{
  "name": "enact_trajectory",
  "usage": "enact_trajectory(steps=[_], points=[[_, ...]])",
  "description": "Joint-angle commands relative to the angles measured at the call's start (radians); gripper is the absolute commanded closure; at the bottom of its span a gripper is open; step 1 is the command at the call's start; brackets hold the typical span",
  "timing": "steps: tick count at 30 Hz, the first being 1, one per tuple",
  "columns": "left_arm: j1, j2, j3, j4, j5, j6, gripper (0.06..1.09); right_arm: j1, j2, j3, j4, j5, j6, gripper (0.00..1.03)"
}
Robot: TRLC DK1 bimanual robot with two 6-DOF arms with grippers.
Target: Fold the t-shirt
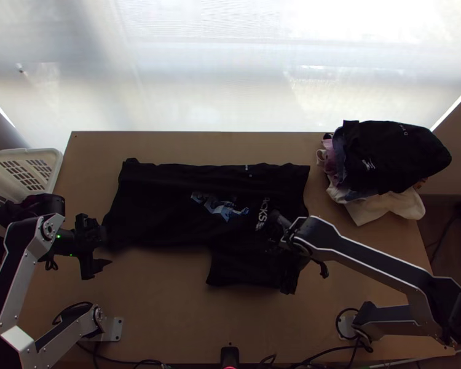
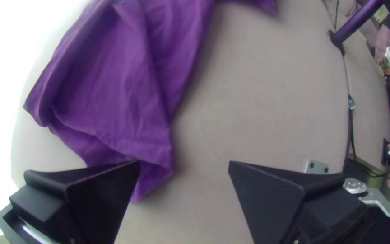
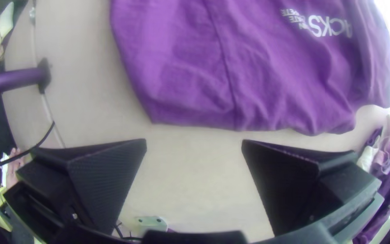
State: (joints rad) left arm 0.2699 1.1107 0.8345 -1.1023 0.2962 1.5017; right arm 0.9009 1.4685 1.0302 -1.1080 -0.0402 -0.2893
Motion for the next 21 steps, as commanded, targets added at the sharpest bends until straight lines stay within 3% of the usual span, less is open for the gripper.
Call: enact_trajectory(steps=[1,6,10,21], points=[[0.003,0.018,-0.061,0.018,-0.058,0.046,0.14,0.081,-0.036,-0.075,0.033,0.005,0.009,0.05],[0.011,0.061,-0.087,0.173,-0.058,0.051,0.14,0.076,-0.040,-0.105,0.122,0.034,0.015,0.06],[0.009,0.047,-0.078,0.188,-0.022,0.026,0.14,0.069,-0.028,-0.107,0.192,0.097,0.018,0.07],[0.000,0.005,-0.183,0.251,0.004,0.049,0.15,0.030,0.042,-0.108,0.332,0.112,0.042,0.10]])
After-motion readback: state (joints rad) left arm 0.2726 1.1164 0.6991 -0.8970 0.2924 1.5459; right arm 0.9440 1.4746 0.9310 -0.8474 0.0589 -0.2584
